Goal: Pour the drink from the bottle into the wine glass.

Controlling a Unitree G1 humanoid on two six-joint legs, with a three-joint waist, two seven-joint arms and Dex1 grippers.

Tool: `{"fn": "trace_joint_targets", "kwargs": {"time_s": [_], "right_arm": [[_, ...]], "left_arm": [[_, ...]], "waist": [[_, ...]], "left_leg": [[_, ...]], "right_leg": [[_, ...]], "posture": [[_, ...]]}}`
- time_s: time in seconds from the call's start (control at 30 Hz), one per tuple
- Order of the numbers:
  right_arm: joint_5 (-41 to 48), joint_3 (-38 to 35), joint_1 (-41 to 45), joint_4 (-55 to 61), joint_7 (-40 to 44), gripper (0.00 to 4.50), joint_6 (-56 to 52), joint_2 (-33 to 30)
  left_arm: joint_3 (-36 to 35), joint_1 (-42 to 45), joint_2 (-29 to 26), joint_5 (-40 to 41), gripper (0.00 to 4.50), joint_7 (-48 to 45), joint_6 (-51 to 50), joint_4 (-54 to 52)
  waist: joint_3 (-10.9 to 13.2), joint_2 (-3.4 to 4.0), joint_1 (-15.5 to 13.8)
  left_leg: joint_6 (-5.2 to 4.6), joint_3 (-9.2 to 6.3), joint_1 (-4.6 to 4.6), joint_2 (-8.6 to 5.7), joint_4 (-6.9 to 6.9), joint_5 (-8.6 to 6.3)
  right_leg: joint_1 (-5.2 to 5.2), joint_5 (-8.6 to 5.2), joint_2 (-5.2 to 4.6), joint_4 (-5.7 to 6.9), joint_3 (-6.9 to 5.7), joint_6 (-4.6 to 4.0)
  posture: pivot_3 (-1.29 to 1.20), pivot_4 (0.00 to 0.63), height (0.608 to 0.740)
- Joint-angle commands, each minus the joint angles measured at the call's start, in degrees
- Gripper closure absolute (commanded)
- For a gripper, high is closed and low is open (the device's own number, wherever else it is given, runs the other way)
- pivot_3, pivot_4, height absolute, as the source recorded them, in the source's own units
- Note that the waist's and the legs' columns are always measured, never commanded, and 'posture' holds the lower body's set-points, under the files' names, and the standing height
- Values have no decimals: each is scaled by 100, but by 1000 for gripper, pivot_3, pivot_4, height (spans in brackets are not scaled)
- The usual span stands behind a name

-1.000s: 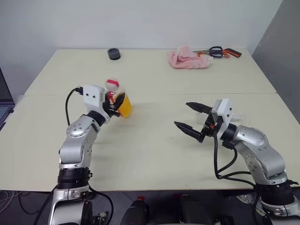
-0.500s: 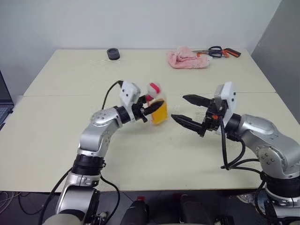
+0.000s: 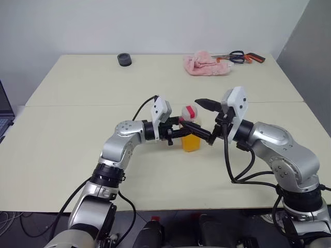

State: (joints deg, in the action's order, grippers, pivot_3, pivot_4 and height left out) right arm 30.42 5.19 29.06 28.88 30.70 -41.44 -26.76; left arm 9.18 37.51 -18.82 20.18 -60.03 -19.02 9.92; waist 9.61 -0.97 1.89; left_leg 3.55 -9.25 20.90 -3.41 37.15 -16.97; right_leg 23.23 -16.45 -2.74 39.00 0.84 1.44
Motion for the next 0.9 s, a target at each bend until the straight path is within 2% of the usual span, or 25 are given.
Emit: {"fn": "trace_joint_targets", "kwargs": {"time_s": [0.03,0.27,0.4,0.57,0.9], "right_arm": [[-191,112,176,10,-71,0,161,85],[-340,178,202,-46,-95,0,183,208],[-383,200,188,-44,-46,910,170,235],[-434,239,184,-90,22,2674,177,263],[-517,393,164,-165,341,2685,301,161]], "left_arm": [[30,165,46,-68,2756,-83,289,-53],[34,132,48,-164,2756,-154,383,-32],[13,98,32,-187,2756,-163,389,-65],[4,72,35,-207,2756,-174,417,-98],[7,133,-10,-307,2756,-247,578,-123]], "waist": [[0,0,0],[0,0,-4],[0,0,-4],[0,0,-3],[0,0,-3]], "left_leg": [[0,1,0,0,0,0],[0,0,1,-2,1,0],[0,-1,1,-2,2,0],[0,-1,1,-2,2,0],[0,0,1,-2,3,0]], "right_leg": [[2,0,0,1,0,0],[2,0,0,2,0,0],[2,0,0,2,0,-1],[2,0,0,2,0,-1],[2,1,0,3,-1,-1]], "posture": [[0,150,740],[0,150,740],[0,150,740],[0,150,740],[0,150,740]]}}
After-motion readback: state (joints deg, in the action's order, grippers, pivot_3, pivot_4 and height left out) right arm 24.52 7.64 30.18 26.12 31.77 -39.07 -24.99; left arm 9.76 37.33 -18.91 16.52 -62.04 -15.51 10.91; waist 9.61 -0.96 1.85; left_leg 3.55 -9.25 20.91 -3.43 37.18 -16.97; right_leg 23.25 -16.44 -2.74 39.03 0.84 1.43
